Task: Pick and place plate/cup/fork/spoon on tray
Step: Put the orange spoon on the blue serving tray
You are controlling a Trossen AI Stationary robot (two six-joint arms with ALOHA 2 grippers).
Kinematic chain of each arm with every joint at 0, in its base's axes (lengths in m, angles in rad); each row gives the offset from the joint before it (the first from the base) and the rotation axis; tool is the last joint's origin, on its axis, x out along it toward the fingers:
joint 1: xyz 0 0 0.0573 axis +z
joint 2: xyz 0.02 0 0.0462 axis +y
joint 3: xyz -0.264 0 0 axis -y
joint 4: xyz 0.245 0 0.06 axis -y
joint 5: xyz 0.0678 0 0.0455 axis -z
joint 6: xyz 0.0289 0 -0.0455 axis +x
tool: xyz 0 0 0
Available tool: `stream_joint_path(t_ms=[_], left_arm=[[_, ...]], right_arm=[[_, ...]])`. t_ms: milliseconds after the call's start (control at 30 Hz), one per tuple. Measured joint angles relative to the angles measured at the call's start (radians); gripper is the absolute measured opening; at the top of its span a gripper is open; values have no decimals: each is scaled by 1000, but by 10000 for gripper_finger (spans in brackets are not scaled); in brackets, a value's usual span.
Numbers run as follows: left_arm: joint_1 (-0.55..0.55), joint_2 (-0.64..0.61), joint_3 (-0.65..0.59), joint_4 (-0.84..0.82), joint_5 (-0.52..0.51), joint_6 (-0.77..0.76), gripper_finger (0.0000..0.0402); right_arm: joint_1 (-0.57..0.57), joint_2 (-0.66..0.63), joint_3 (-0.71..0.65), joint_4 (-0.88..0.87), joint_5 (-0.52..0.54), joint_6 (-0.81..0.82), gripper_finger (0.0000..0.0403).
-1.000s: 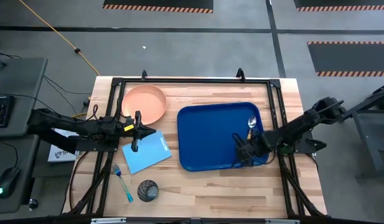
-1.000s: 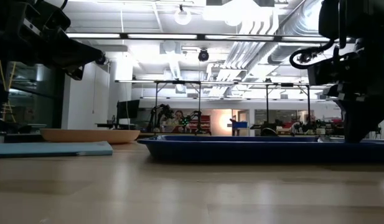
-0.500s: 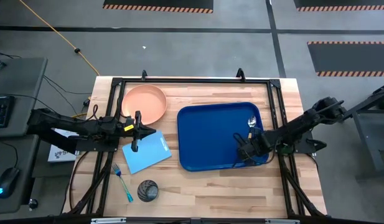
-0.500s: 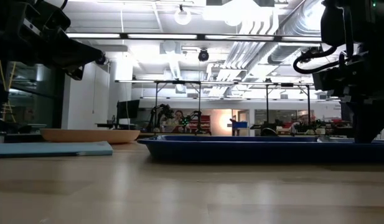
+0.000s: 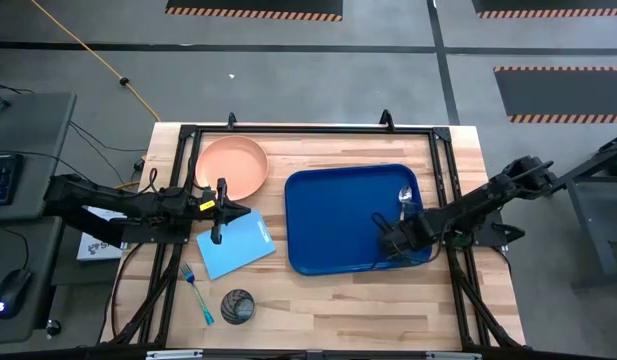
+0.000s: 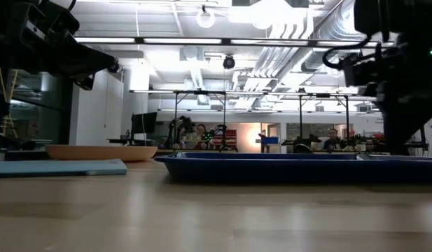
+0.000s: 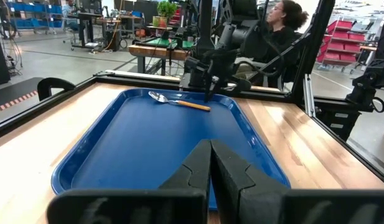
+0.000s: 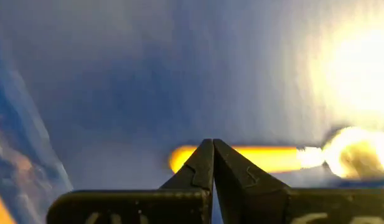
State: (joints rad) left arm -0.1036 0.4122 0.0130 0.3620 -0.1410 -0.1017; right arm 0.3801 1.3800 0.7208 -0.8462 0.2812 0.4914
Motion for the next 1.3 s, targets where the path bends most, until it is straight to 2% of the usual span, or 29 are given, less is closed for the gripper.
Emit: stream_joint_path(t_ms=[167,600,1300], left_arm=[[0,0,0,0,0,0,0],[0,0,0,0,0,0,0],[0,0,0,0,0,0,0]], right_arm=[[0,11,0,72,34,-20,0],[0,112,0,-19,-11,50,0],[0,111,0,-150,-47,43,0]])
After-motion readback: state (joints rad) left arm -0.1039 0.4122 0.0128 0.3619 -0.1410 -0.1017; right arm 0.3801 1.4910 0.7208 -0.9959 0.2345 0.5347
